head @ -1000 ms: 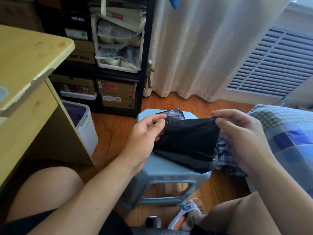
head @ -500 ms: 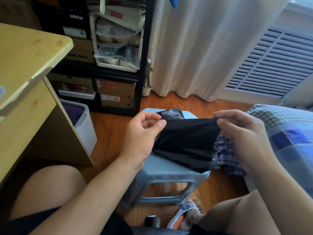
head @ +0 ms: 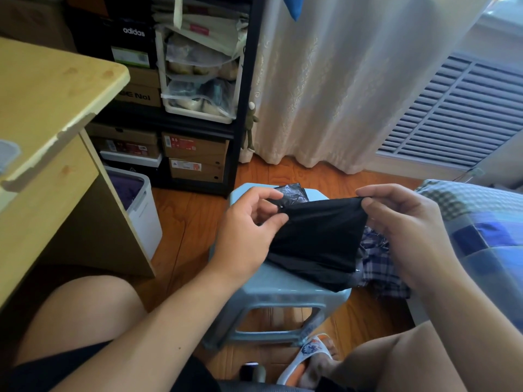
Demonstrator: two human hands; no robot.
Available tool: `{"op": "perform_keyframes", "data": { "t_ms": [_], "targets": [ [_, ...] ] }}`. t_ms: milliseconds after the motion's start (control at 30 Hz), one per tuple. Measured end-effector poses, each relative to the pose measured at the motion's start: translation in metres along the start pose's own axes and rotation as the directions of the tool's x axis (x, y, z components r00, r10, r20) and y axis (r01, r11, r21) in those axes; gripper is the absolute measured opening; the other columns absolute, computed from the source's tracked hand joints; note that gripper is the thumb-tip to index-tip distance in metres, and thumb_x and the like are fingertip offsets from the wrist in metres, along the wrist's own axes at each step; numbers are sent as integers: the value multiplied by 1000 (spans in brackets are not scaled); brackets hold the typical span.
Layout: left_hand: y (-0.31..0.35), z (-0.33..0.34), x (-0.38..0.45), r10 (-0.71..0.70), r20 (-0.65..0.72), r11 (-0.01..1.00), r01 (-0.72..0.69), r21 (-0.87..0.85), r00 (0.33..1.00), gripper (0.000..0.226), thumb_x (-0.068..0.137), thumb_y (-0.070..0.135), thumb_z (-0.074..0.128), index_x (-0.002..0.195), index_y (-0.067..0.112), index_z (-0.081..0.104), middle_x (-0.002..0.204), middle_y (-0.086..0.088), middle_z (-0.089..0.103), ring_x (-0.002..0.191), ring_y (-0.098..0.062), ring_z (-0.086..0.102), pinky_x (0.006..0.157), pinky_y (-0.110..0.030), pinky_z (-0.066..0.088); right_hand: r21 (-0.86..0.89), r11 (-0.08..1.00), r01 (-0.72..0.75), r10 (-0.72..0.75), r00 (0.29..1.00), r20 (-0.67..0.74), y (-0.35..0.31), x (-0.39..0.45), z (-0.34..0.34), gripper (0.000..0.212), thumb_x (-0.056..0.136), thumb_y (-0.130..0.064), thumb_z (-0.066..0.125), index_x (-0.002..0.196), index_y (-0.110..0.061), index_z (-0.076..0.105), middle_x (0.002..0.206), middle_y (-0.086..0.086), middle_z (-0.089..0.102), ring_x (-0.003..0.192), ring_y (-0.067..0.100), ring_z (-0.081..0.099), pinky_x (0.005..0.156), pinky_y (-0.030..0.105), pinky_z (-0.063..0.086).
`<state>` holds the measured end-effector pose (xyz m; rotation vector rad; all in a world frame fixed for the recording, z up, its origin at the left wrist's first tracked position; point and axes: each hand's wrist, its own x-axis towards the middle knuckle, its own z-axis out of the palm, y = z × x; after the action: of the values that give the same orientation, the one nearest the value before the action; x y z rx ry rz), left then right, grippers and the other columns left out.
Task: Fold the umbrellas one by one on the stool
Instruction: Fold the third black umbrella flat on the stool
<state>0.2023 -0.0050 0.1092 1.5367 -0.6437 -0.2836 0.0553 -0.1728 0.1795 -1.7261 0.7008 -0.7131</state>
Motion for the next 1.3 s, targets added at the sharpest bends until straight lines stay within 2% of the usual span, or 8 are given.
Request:
{"op": "perform_keyframes", "data": {
  "t_ms": [200, 400, 567, 733, 900, 1033, 1167, 1300],
  "targets": [
    [-2, 0, -2, 36, 79, 992, -45, 121, 996, 28, 94, 11, 72, 114, 30, 68, 80, 14, 69, 85, -4, 67, 77, -10, 49, -9, 1000, -2, 2, 1000, -10, -3, -2, 1, 18, 96, 2, 64, 99, -10, 77, 92, 14, 78, 92, 34, 76, 95, 53, 58],
    [3, 4, -12, 124, 211, 991, -133, 28, 970, 54, 92, 7, 73, 129, 42, 56, 99, 17, 69, 100, -4, 69, 91, -15, 51, 5, 1000, 0, 0, 1000, 4, -4, -2, 2, 17, 97, 1, 64, 100, -10, 77, 91, 14, 77, 89, 32, 76, 91, 48, 60],
    [4, 6, -9, 55, 182, 997, -65, 49, 982, 62, 89, 7, 76, 121, 54, 51, 106, 15, 65, 78, -13, 70, 80, -17, 55, 0, 1000, -6, 6, 1000, 7, -6, -1, 4, 17, 96, 0, 64, 99, -11, 77, 90, 12, 78, 88, 31, 76, 87, 43, 61],
    [7, 3, -8, 101, 112, 995, -100, -19, 989, 44, 92, 5, 73, 113, 41, 61, 93, 14, 63, 69, -6, 67, 71, -10, 47, 4, 1000, -12, 12, 1000, 0, -7, 0, 3, 18, 96, 2, 64, 98, -11, 77, 90, 13, 77, 87, 29, 76, 85, 42, 60],
    [4, 0, -9, 315, -68, 928, -292, 230, 947, 20, 92, 14, 75, 110, 23, 73, 83, 13, 70, 81, -9, 68, 74, -24, 56, -46, 999, 19, -20, 1000, -13, -9, -1, 2, 16, 96, 1, 65, 99, -10, 76, 89, 9, 78, 86, 26, 76, 81, 32, 63],
    [-2, 0, -10, 484, -37, 798, -424, 428, 874, 19, 91, 13, 74, 110, 15, 72, 90, 7, 69, 79, -6, 64, 69, -27, 54, -83, 996, 36, -37, 999, -11, -8, -3, 3, 16, 96, 0, 65, 99, -10, 77, 90, 9, 78, 87, 27, 76, 85, 36, 63],
    [-2, 2, -10, 419, -26, 859, -387, 334, 907, 25, 88, 7, 78, 109, 18, 71, 91, 10, 64, 78, -9, 65, 70, -20, 53, -55, 998, 8, -10, 1000, -25, -9, -2, 2, 16, 97, 0, 64, 99, -10, 77, 90, 10, 78, 86, 26, 76, 85, 37, 63],
    [2, 4, -11, 83, 25, 997, -83, -3, 996, 37, 85, 8, 80, 109, 33, 68, 91, 11, 66, 89, -17, 69, 82, -22, 55, -51, 999, -2, 1, 1000, -27, -8, -2, 3, 16, 96, 0, 64, 100, -10, 76, 90, 10, 78, 87, 27, 76, 85, 37, 63]
  ]
}}
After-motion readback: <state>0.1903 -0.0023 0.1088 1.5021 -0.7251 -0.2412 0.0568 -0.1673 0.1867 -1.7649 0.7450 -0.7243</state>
